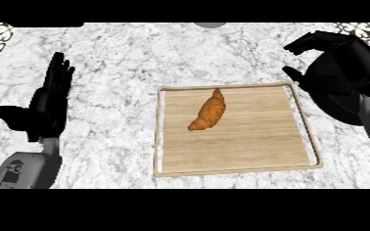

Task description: Pick the croissant from the tray and place it in the pot

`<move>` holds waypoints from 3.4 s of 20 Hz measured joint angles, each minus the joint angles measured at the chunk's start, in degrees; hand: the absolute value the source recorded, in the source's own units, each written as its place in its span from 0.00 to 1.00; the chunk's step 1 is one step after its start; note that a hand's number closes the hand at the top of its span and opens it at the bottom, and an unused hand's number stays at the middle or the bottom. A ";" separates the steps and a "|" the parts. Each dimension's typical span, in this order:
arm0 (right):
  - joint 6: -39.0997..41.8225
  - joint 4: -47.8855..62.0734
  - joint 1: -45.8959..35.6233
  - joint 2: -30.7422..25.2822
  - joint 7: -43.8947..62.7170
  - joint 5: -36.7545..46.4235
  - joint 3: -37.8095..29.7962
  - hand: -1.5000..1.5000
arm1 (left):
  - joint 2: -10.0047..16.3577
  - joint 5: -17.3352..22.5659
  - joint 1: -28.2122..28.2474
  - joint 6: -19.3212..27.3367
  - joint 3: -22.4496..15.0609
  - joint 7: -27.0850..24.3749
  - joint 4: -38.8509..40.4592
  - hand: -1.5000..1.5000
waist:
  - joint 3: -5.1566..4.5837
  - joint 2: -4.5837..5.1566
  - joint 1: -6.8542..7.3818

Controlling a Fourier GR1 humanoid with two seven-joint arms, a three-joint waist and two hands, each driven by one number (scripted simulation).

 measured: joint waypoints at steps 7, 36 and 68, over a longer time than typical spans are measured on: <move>1.63 -4.30 5.50 -3.37 -6.48 7.98 2.04 0.00 | 0.47 3.12 -4.16 -3.86 2.01 3.19 -2.18 0.50 | 0.30 0.14 0.46; 24.36 -8.45 -6.40 13.32 36.95 22.24 19.61 0.00 | -3.03 0.45 -4.38 -6.99 4.19 4.17 -2.80 0.50 | 0.34 0.25 1.13; 16.83 14.47 -4.84 29.30 18.45 50.09 15.83 0.00 | -7.24 -4.02 -3.99 -11.08 8.38 5.07 -3.84 0.50 | 0.27 0.16 1.16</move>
